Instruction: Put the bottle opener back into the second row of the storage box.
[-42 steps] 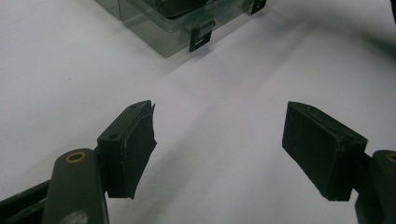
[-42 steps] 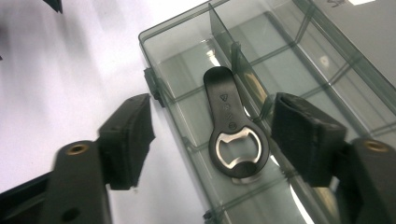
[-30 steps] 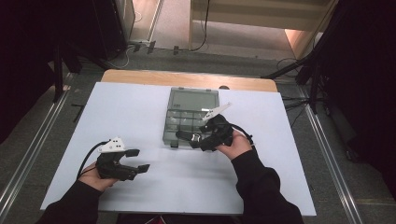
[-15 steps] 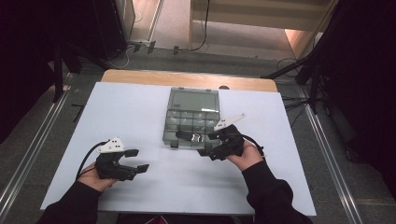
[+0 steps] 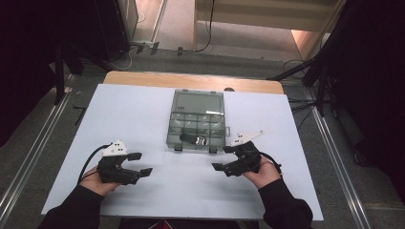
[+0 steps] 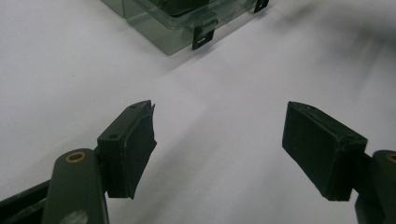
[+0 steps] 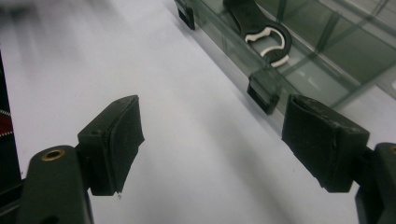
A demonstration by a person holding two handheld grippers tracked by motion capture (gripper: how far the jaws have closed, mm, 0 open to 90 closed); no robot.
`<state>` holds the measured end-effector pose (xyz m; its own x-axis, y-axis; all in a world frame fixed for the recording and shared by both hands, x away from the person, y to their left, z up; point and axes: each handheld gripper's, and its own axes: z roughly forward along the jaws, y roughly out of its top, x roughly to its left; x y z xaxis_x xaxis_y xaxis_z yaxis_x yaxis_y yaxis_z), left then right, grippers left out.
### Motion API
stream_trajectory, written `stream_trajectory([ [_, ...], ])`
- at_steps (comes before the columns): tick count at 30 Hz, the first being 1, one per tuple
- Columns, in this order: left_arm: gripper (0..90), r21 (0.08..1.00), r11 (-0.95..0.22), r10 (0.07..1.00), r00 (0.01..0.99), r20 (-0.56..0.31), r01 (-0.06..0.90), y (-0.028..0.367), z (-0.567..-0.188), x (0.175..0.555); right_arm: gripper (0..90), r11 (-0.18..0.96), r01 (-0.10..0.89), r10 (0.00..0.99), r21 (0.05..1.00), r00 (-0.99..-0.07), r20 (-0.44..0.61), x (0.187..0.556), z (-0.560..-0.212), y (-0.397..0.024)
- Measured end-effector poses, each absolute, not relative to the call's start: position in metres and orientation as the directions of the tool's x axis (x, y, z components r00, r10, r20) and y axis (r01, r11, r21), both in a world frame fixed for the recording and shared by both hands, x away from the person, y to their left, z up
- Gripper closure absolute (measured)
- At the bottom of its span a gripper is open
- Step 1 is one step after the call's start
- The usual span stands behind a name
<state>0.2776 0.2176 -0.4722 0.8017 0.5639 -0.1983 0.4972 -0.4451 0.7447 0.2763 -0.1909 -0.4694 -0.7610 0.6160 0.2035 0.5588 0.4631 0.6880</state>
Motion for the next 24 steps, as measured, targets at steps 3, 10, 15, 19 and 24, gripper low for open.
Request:
stream_trajectory([
  [3, 25.2, 0.744, -0.444, 0.563, 0.802, -0.201, 0.498, 0.217, -0.472, 0.278, 21.8, 0.452, 0.575, 0.63, 0.682, -0.747, 0.213, 0.271, -0.472, -0.199],
  [10, 25.2, 0.742, -0.447, 0.564, 0.801, -0.199, 0.5, 0.217, -0.472, 0.278, 21.8, 0.433, 0.584, 0.648, 0.687, -0.731, 0.213, 0.262, -0.477, -0.213],
  [15, 25.2, 0.742, -0.448, 0.564, 0.802, -0.197, 0.498, 0.218, -0.472, 0.278, 21.8, 0.432, 0.58, 0.653, 0.69, -0.729, 0.204, 0.255, -0.48, -0.219],
  [19, 25.2, 0.742, -0.448, 0.566, 0.801, -0.196, 0.498, 0.218, -0.472, 0.278, 21.8, 0.437, 0.581, 0.651, 0.687, -0.731, 0.204, 0.251, -0.483, -0.224],
  [24, 25.2, 0.744, -0.446, 0.569, 0.799, -0.194, 0.498, 0.218, -0.472, 0.277, 22.0, 0.426, 0.587, 0.66, 0.688, -0.722, 0.208, 0.247, -0.488, -0.231],
])
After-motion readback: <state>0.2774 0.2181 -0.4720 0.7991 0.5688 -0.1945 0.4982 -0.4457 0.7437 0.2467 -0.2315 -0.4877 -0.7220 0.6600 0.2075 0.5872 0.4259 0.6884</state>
